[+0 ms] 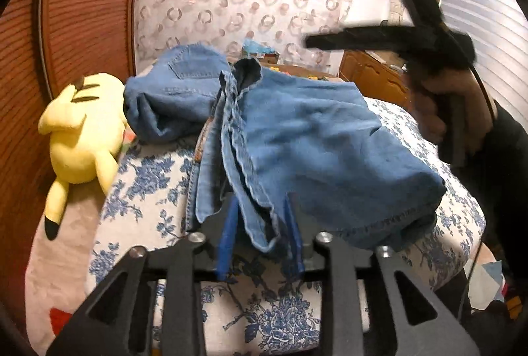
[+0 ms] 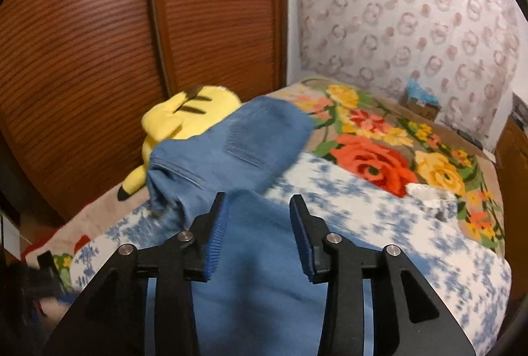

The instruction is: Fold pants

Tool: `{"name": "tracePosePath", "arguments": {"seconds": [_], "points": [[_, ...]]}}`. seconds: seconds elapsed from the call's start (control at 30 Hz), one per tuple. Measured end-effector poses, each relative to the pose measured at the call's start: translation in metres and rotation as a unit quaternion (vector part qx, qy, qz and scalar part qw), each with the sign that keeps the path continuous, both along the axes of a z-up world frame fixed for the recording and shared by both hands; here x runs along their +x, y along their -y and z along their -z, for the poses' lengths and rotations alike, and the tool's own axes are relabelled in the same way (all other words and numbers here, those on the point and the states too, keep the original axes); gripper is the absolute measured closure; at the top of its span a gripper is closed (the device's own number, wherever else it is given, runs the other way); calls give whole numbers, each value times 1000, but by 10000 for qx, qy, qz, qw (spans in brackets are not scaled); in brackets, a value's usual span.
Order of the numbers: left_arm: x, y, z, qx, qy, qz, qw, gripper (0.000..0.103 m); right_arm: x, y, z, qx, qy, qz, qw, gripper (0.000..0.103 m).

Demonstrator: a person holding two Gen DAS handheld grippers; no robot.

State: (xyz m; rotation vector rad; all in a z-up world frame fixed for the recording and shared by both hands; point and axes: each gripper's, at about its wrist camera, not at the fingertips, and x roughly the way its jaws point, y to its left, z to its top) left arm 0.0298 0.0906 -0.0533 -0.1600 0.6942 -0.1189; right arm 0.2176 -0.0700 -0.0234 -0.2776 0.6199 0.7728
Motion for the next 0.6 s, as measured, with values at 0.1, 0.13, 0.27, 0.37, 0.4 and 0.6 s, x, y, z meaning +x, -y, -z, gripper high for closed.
{"name": "tracePosePath", "arguments": {"seconds": [0.1,0.13,0.27,0.37,0.4,0.6], "points": [[3,4,-5,86,41,63,9999,62,5,41,4,-182,56,308,9993,64],[4,6,-6,92,59,74,9999,61,9,55,7,-208,25,433,9988,64],[11,14,-7,119,49,59,9999,60,20,92,20,-225,-145,735,9969,64],[15,21,-4,158,-2,76,9998,60,26,105,32,-188,-369,756,9963,64],[16,24,-3,169,-28,96,9998,60,27,105,36,-202,-438,771,9959,64],[27,32,9,314,-198,133,9992,60,58,110,70,-167,-954,981,9904,64]]}}
